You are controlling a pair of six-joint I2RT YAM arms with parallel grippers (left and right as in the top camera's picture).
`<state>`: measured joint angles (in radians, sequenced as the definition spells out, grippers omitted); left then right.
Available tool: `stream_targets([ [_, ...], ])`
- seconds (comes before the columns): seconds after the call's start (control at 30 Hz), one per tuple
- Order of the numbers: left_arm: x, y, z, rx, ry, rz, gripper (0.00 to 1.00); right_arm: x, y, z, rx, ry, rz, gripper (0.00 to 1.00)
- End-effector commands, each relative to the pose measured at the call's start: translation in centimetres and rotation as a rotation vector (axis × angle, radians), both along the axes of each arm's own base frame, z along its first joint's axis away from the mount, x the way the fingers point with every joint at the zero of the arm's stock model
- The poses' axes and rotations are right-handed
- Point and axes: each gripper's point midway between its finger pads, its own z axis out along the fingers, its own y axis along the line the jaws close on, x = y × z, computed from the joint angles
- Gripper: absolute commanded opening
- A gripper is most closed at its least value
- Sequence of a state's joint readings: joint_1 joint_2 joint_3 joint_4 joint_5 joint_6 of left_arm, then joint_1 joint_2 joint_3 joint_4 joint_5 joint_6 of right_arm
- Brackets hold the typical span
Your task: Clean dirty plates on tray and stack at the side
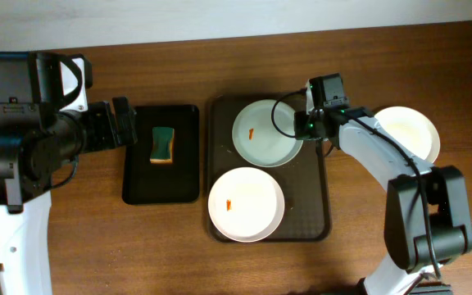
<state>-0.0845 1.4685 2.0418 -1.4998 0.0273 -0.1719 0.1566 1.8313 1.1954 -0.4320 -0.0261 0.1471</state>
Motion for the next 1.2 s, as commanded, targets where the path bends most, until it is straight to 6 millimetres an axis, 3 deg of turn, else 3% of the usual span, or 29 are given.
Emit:
stream_targets([
  [0.0, 0.1, -0.2, 0.0, -0.001, 0.000, -0.017, 1.00, 0.5, -0.1, -0.2, -0.023, -0.003, 0.004, 0.49],
  [0.17, 0.0, -0.2, -0.1, -0.001, 0.001, -0.017, 1.00, -1.8, -0.3, 0.2, 0.007, 0.128, 0.006, 0.47],
  [0.23, 0.1, -0.2, 0.0, -0.001, 0.000, -0.017, 1.00, -3.6, 0.9, -0.1, 0.108, 0.221, -0.051, 0.39],
  [0.37, 0.1, -0.2, 0.0, -0.001, 0.000, -0.017, 1.00, -5.2, 0.7, -2.7, 0.134, 0.319, -0.168, 0.25],
  [0.43, 0.1, -0.2, 0.0, -0.001, 0.000, -0.017, 1.00, -4.8, 0.7, -5.0, 0.128, 0.339, -0.169, 0.23],
  [0.5, 0.5, -0.2, 0.3, -0.003, -0.023, -0.017, 1.00, -4.1, 0.4, -6.2, 0.110, 0.328, -0.170, 0.13],
  [0.57, 0.5, -0.4, 0.3, -0.018, -0.020, -0.014, 1.00, -2.9, 0.1, -5.6, 0.075, 0.266, -0.125, 0.04],
  [0.67, 0.4, -1.6, -0.6, -0.069, 0.021, -0.055, 1.00, -1.2, 0.5, -4.0, -0.010, 0.189, 0.117, 0.04],
  [0.8, 1.1, -2.6, -5.8, -0.062, 0.191, -0.078, 0.97, -1.2, 0.4, -3.6, -0.031, 0.191, 0.166, 0.04],
  [0.93, 2.5, -3.0, -10.1, -0.056, 0.280, -0.081, 1.00, -1.4, 0.4, -3.9, -0.003, 0.213, 0.091, 0.04],
  [1.0, 3.5, -3.6, -16.1, -0.011, 0.360, -0.091, 0.92, -1.5, 0.4, -3.9, 0.034, 0.226, 0.001, 0.04],
  [1.07, 4.4, -2.4, -20.8, 0.091, 0.389, -0.025, 0.89, -1.5, 0.4, -3.9, 0.057, 0.234, -0.056, 0.04],
  [1.1, 5.0, -1.3, -24.7, 0.142, 0.403, 0.053, 0.80, -1.4, 0.4, -3.9, 0.066, 0.236, -0.078, 0.04],
  [1.17, 5.5, -1.4, -28.3, 0.145, 0.414, 0.052, 0.66, -1.4, 0.4, -3.9, 0.065, 0.234, -0.077, 0.04],
])
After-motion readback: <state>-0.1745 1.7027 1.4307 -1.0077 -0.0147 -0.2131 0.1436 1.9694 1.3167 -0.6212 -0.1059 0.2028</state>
